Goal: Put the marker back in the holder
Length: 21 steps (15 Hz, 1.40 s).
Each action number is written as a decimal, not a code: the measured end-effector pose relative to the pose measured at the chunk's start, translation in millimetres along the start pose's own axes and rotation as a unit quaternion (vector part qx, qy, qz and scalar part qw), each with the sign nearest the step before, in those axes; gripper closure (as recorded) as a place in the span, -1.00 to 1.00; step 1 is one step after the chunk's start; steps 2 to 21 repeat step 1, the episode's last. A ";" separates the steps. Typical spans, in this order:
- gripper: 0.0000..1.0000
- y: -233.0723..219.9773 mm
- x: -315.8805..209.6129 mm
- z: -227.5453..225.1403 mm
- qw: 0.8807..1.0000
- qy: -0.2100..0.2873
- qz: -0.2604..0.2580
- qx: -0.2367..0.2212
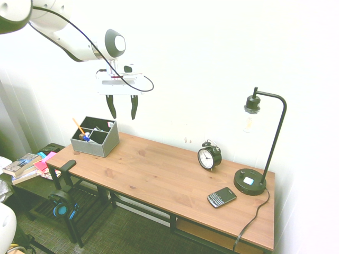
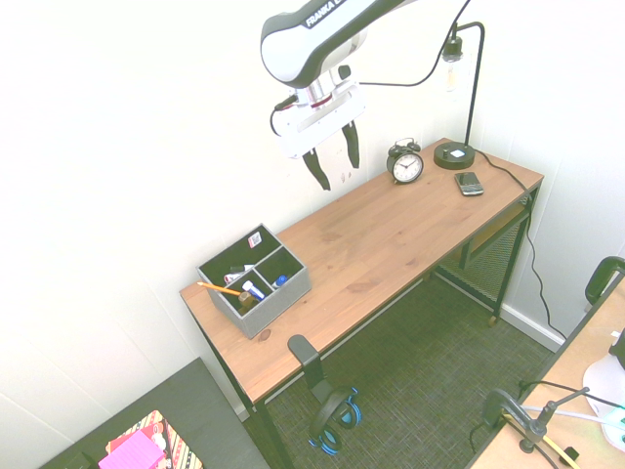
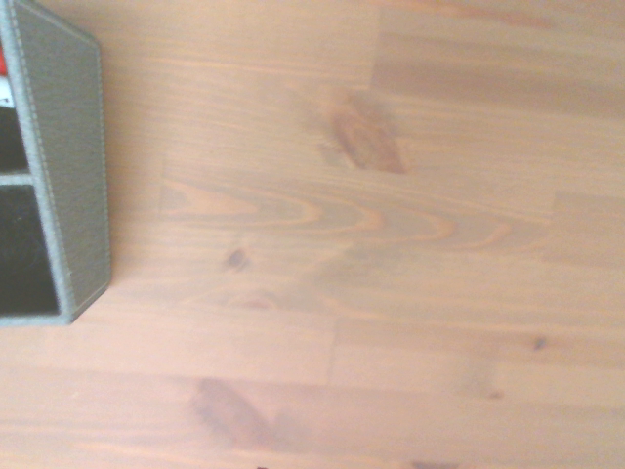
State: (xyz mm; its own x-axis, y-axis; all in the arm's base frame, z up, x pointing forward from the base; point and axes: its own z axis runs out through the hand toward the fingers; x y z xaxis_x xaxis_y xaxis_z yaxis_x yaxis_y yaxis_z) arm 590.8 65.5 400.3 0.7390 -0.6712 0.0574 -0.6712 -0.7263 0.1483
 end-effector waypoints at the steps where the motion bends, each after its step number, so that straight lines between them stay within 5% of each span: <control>1: -1.00 11.7 -0.7 -3.6 1.000 0.017 0.003 0.019; 21: -1.00 11.7 -0.7 -3.6 1.000 0.017 0.003 0.019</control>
